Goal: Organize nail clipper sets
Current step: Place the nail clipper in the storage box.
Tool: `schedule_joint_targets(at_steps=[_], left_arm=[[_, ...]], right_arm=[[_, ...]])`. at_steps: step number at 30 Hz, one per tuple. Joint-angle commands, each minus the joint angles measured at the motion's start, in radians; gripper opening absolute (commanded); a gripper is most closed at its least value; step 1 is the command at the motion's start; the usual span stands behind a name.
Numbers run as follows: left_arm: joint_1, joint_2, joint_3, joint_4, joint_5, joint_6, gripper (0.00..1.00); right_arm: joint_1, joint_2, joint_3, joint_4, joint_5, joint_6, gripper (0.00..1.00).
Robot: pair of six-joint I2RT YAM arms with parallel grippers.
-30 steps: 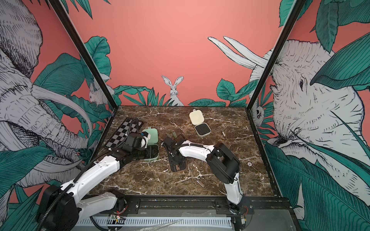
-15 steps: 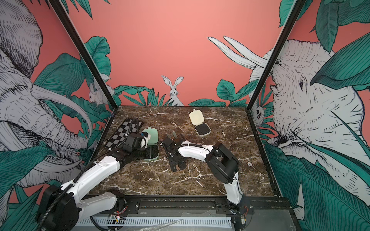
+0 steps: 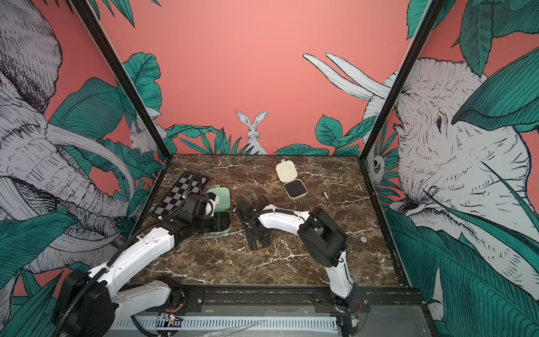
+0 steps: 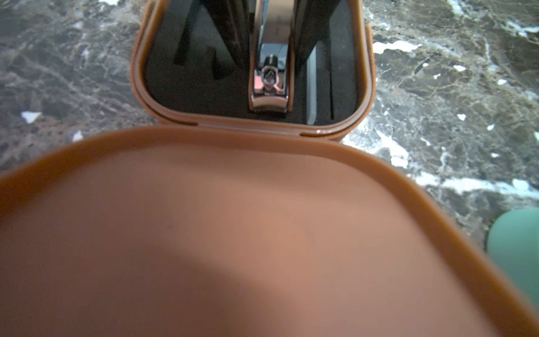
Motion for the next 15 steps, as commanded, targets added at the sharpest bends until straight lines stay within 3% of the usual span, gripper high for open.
schedule_joint_targets(at_steps=[1, 15], left_arm=[[0.004, -0.022, -0.008, -0.016, 0.001, -0.009, 0.50], [0.005, -0.023, -0.010, -0.016, 0.002, -0.011, 0.50]], right_arm=[[-0.016, -0.006, 0.025, -0.078, 0.068, -0.002, 0.36], [-0.023, -0.097, 0.036, -0.070, 0.073, -0.011, 0.43]])
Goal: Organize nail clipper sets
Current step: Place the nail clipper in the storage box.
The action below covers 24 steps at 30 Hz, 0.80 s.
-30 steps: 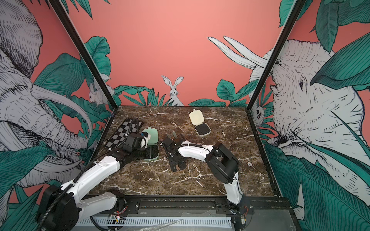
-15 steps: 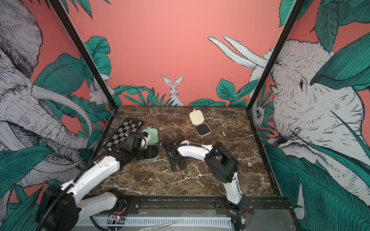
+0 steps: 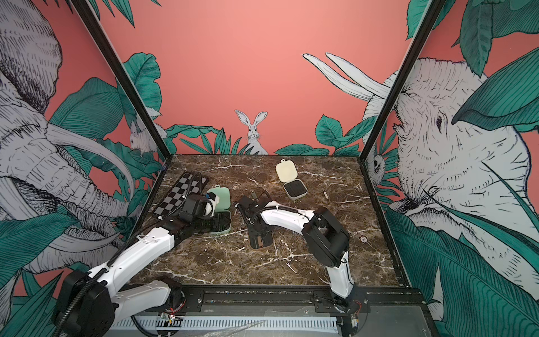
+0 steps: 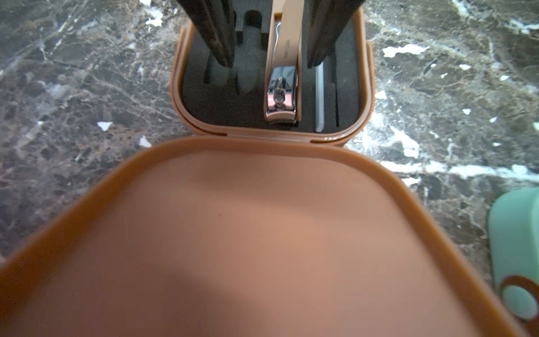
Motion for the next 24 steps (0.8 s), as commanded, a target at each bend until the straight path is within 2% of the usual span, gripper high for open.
schedule_joint_targets(at_steps=[1, 6, 8, 18, 24], left_arm=[[0.004, -0.025, -0.008, -0.018, 0.002, -0.011, 0.50], [0.004, -0.025, -0.008, -0.020, 0.000, -0.011, 0.50], [0.004, -0.025, -0.010, -0.019, 0.000, -0.010, 0.50], [0.004, -0.025, -0.011, -0.022, -0.002, -0.009, 0.50], [0.004, -0.022, -0.012, -0.022, -0.004, -0.008, 0.50]], right_arm=[[-0.004, -0.059, 0.020, -0.026, 0.043, -0.002, 0.43], [-0.023, -0.032, 0.056, -0.026, 0.009, -0.019, 0.21], [-0.025, -0.012, 0.067, -0.024, -0.002, -0.026, 0.16], [-0.032, 0.073, 0.086, 0.004, -0.051, -0.034, 0.14], [-0.033, 0.101, 0.043, 0.029, -0.069, -0.025, 0.13]])
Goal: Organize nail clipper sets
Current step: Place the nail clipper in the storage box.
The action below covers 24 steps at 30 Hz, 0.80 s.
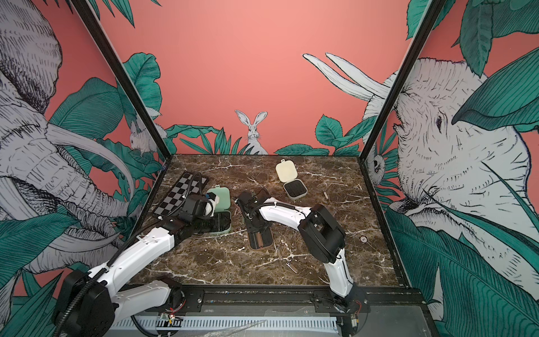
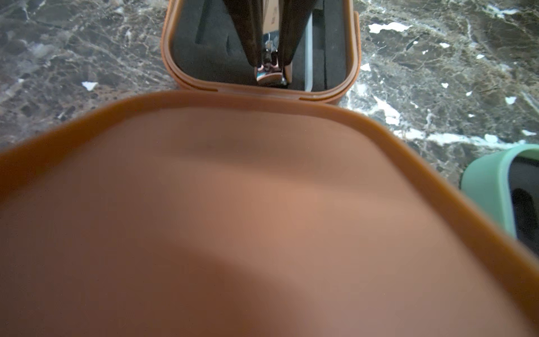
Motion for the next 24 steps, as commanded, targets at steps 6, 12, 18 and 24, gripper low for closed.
schedule_joint_targets(at_steps=[6, 12, 18, 24], left_arm=[[0.004, -0.016, -0.011, -0.020, -0.003, -0.004, 0.50], [0.004, -0.005, -0.005, -0.014, 0.002, -0.004, 0.50], [0.004, -0.008, 0.001, -0.015, 0.002, -0.005, 0.50], [0.004, -0.010, 0.004, -0.019, 0.015, -0.002, 0.50]], right_arm=[[-0.001, 0.063, -0.053, -0.004, -0.003, -0.003, 0.09], [-0.001, 0.011, -0.042, -0.026, 0.046, -0.009, 0.11], [-0.007, -0.091, 0.010, -0.070, 0.105, -0.022, 0.25], [-0.022, -0.230, -0.055, -0.109, 0.117, -0.019, 0.31]])
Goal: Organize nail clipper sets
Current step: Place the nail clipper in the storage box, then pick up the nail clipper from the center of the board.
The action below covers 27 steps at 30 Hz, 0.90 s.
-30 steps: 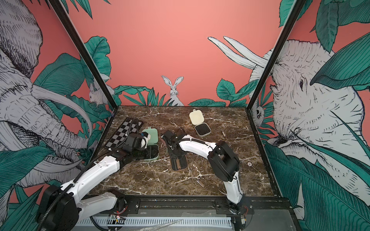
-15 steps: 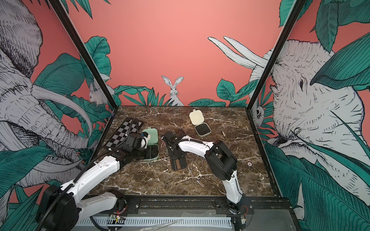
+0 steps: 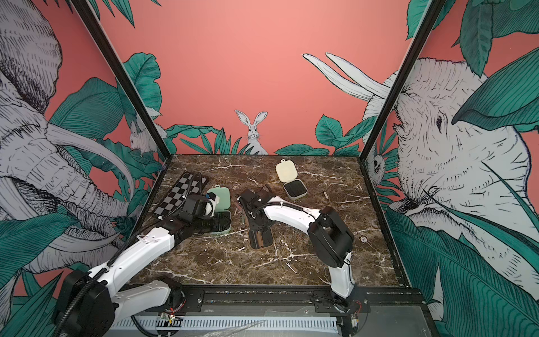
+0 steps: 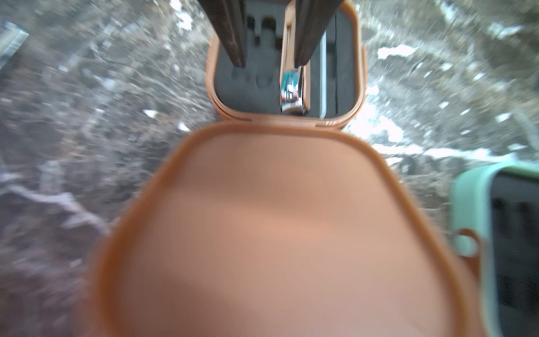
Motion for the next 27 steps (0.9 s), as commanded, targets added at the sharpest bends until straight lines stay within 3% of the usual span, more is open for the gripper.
schedule_joint_targets(at_steps=[1, 12, 27], left_arm=[[0.004, -0.010, 0.004, -0.018, 0.014, -0.002, 0.50], [0.004, 0.003, -0.006, 0.027, 0.063, -0.021, 0.53], [0.003, -0.005, -0.018, 0.030, 0.052, -0.036, 0.53]], right_arm=[[-0.018, -0.125, -0.066, -0.056, 0.024, 0.008, 0.32], [-0.017, -0.358, -0.414, -0.036, -0.082, 0.043, 0.41], [0.042, -0.385, -0.570, 0.025, -0.146, 0.064, 0.47]])
